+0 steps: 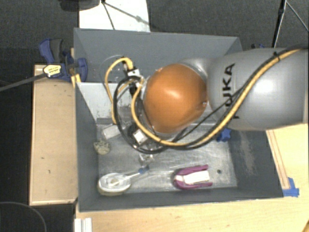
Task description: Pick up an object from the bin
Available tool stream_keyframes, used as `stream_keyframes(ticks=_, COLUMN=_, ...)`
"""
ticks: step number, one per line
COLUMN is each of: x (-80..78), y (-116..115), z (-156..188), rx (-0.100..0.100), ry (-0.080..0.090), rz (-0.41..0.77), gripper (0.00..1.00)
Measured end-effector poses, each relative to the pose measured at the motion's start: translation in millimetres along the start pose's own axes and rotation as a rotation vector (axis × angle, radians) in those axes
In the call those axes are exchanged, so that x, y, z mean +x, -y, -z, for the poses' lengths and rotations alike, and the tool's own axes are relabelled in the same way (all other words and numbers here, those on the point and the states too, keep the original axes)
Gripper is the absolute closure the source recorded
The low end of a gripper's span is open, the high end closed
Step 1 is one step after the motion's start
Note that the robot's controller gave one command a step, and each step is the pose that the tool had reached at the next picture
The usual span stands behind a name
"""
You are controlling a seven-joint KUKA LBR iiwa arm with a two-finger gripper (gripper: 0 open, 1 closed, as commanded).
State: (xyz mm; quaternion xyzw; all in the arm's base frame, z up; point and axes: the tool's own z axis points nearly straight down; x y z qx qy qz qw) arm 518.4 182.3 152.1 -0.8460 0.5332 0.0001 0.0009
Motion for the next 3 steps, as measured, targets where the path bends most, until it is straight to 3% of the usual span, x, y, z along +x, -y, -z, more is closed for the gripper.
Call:
stream_keyframes(ticks=1, x=-36.4, y=21, z=0, rx=0.0, ry=0.0, rz=0.405, gripper=1.0)
stream_keyframes(ticks=2, x=-13.7, y=32, z=-21, rx=-0.004, ry=0.0, rz=0.393, gripper=1.0)
stream_keyframes(ticks=3, x=-16.4, y=18, z=97, rx=0.006, ry=-0.002, rz=0.404, gripper=1.0)
